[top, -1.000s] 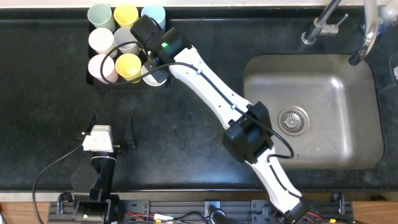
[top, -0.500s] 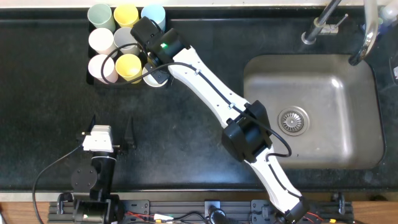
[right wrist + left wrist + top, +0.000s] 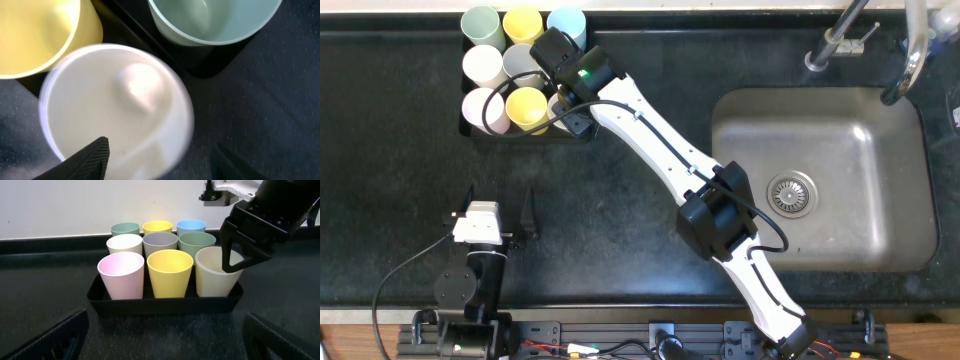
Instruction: Store Cups
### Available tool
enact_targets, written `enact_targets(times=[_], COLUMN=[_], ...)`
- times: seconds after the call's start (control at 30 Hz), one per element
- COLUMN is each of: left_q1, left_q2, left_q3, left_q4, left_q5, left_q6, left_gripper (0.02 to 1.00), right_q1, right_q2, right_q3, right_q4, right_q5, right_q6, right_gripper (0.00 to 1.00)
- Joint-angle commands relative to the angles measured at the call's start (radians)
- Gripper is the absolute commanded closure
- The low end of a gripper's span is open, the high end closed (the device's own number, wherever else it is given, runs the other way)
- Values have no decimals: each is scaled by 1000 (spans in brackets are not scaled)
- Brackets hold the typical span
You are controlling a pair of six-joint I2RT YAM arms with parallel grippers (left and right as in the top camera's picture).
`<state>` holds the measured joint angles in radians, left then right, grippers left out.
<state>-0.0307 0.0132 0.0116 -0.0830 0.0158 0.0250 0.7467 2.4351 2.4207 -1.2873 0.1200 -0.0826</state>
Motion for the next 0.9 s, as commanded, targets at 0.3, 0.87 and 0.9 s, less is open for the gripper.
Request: enact_targets(times=[0.3, 0.87, 0.9], left_q1=[2, 2, 2], left_q2=[-10, -10, -10], left_q3=[-3, -3, -3], left_q4=[-1, -1, -1], left_q5=[9, 9, 9], left_q6=[-18, -18, -18], left_gripper=[20, 20, 20], right_q1=[6, -138, -172], right_q2=[3, -248, -283], right_q3=[4, 251, 251], right_q4=[37, -41, -74], right_q5=[95, 94, 82], right_q6=[0, 146, 167], right_gripper=[3, 5, 3])
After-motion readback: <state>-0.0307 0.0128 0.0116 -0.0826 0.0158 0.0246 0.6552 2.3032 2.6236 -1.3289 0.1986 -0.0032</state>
